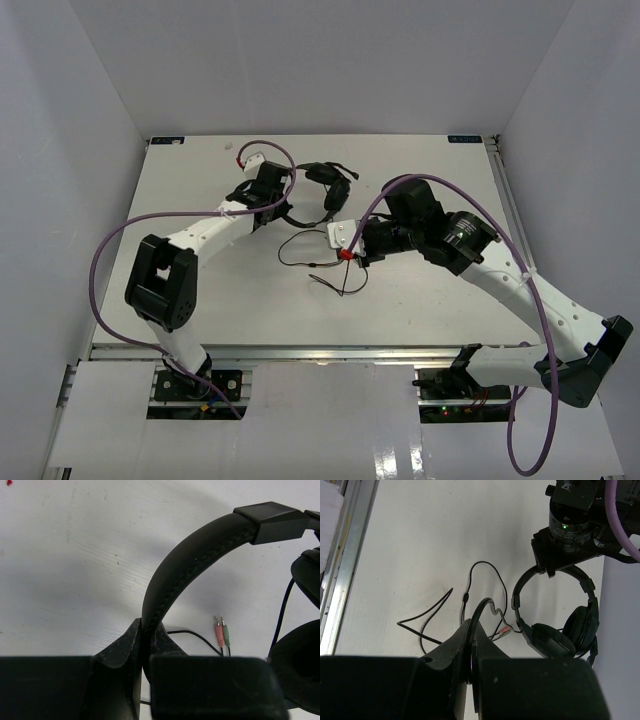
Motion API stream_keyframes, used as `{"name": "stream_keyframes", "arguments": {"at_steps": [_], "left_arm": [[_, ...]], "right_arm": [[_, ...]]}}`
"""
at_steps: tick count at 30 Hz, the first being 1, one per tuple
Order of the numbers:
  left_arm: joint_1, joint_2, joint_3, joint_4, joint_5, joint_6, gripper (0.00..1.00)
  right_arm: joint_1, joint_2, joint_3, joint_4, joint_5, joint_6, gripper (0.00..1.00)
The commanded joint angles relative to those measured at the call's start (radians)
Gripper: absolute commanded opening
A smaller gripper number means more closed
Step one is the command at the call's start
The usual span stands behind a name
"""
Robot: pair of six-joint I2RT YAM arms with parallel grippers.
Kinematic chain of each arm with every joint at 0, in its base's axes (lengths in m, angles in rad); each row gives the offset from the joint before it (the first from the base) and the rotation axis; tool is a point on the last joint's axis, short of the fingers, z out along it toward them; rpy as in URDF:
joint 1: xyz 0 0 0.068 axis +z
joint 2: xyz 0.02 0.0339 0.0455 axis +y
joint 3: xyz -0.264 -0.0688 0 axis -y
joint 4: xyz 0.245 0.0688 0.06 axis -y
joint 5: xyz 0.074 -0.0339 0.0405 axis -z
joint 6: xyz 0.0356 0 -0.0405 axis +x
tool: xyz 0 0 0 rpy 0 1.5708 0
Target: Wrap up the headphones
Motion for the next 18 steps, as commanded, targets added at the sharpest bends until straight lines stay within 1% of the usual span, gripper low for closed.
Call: {"name": "stream_keyframes", "arguments": {"at_steps": [1,9,18], "left_arm": [[-0.004,-0.021,0.087,0.046,0.044,-0.087,0.0],[-0.006,0.001,0.115,0.054,0.101,-0.157,0.0],[-0.017,0.021,0.124,0.062,0.118,-0.175,0.0]], "right_arm": [[0.002,-0.011,-0.011,0.029,-0.036,0.014,0.08],[0.021,0.003,-0.044,0.019,-0.07,0.011,0.08],[0.024,0.017,-0.03,0.013,-0.086,0.017,0.08]]}}
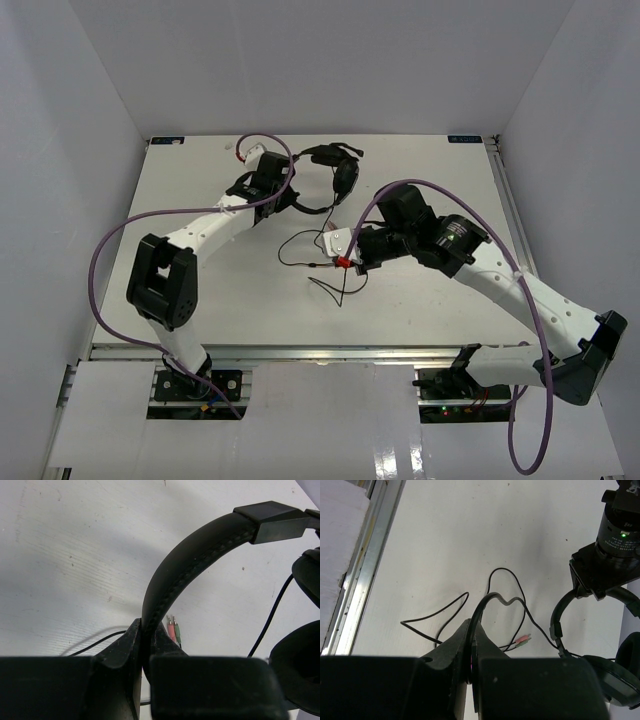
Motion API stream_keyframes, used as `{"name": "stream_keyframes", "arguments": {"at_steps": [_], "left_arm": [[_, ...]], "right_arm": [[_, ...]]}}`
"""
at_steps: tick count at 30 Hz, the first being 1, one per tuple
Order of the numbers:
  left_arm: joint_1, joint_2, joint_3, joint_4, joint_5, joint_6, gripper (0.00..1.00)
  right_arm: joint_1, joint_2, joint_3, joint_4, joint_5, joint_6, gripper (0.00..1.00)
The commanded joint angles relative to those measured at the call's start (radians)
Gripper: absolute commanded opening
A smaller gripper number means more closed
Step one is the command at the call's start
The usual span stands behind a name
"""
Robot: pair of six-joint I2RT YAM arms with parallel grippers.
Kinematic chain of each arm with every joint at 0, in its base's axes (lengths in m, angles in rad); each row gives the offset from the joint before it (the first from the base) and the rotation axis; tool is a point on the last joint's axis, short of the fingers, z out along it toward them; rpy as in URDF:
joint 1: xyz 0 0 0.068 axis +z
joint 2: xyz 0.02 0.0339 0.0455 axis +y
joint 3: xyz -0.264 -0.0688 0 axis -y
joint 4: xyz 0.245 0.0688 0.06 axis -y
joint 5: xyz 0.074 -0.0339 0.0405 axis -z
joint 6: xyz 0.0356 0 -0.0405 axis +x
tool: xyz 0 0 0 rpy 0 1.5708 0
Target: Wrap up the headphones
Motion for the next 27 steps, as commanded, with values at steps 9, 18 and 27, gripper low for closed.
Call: {"name": "stream_keyframes", "arguments": {"at_steps": [9,18,27], "left_arm": [[-0.044,0.021,0.04,0.054,-0.025,0.056,0.0],[-0.069,-0.059,-0.173,0.103,-0.149,0.323,0.0],[-0.075,-0.275,-0.365,0.17,-0.18,0.581,0.0]], "right_arm": [[0.0,-0.011,0.051,0.04,0.098,0.023,0.08],[-0.108,-0.075,0.097,0.117,0.266,0.041,0.08],[-0.193,-0.089,0.024,0.207,0.354,0.07,0.08]]}}
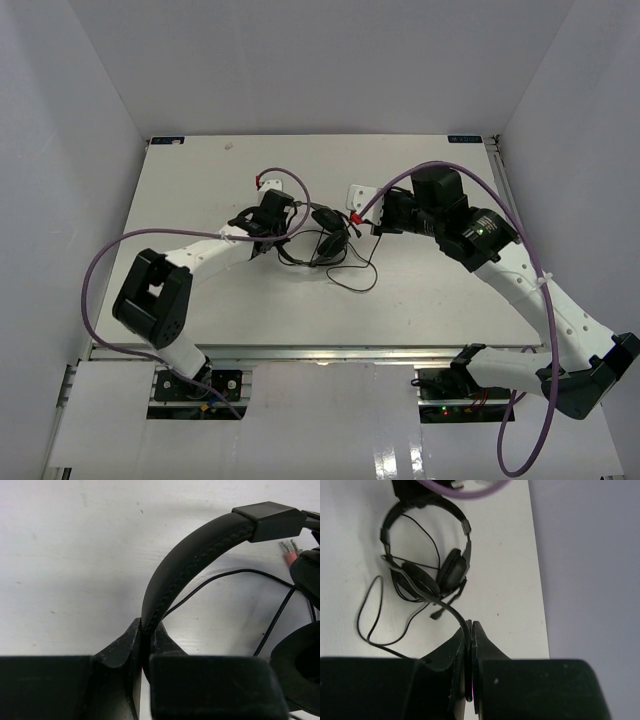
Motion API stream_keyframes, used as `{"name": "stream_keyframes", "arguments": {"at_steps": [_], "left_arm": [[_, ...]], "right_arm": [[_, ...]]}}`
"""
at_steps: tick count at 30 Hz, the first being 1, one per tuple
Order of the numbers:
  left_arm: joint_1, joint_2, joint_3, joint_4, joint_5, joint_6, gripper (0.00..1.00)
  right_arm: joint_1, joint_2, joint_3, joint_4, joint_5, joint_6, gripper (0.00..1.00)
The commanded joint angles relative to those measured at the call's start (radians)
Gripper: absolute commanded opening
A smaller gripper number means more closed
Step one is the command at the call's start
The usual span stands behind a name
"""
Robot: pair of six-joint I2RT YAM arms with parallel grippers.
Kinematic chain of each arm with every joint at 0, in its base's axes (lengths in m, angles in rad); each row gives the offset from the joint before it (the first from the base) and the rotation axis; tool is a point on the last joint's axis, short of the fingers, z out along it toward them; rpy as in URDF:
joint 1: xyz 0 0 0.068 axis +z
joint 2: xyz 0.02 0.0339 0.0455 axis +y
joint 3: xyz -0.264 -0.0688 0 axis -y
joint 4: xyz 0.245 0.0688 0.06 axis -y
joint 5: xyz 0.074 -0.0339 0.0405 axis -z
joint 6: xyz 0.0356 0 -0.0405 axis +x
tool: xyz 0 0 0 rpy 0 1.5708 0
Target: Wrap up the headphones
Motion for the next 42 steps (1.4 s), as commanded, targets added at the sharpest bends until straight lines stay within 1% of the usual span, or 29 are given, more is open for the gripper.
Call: {"name": "stream_keyframes", "arguments": {"at_steps": [1,5,9,13,18,21,24,28,31,36,40,42], "left_arm": [[-0.002,-0.18,-0.064,0.115,-0.065,0.176,0.0],[-0.002,-0.259,-0.11,0.157,-0.074,0.298,0.0],[-0.005,-0.309,-0.146,0.161,-0.023,0.428,0.0],[-0.015,-0.38,-0.22,0.164,0.098,0.505,0.0],[-0.053,-0.487,-0.31,0.194,0.271,0.52,0.0],[-0.09,-0.558,-0.339,0.213,0.369,0.517,0.0],[-0.122,-0.603,-0.346,0.216,0.437,0.503,0.0],[-0.145,-0.635,-0.356,0.238,0.556,0.448,0.0],[-0.162,-0.652,-0.351,0.252,0.595,0.408,0.0],[-0.169,-0.704,-0.321,0.272,0.589,0.35,0.0],[-0.168,-0.738,-0.27,0.278,0.531,0.286,0.0],[-0.168,-0.744,-0.221,0.283,0.507,0.236,0.0]], "right_arm": [[-0.044,-0.025,-0.011,0.103,0.051,0.026,0.08],[-0.075,-0.03,-0.031,0.115,0.047,0.028,0.08],[-0.101,-0.021,-0.033,0.146,0.067,0.038,0.08],[-0.12,0.011,-0.004,0.183,0.068,0.061,0.08],[-0.142,0.074,0.03,0.234,0.038,0.125,0.08],[-0.158,0.126,0.041,0.258,0.019,0.167,0.08],[-0.182,0.161,0.04,0.293,-0.013,0.23,0.08],[-0.234,0.202,-0.006,0.336,-0.1,0.363,0.08],[-0.261,0.214,-0.062,0.379,-0.144,0.419,0.08],[-0.315,0.197,-0.158,0.422,-0.245,0.487,0.08],[-0.371,0.155,-0.274,0.497,-0.462,0.542,0.08],[-0.378,0.138,-0.331,0.566,-0.588,0.588,0.08]]}}
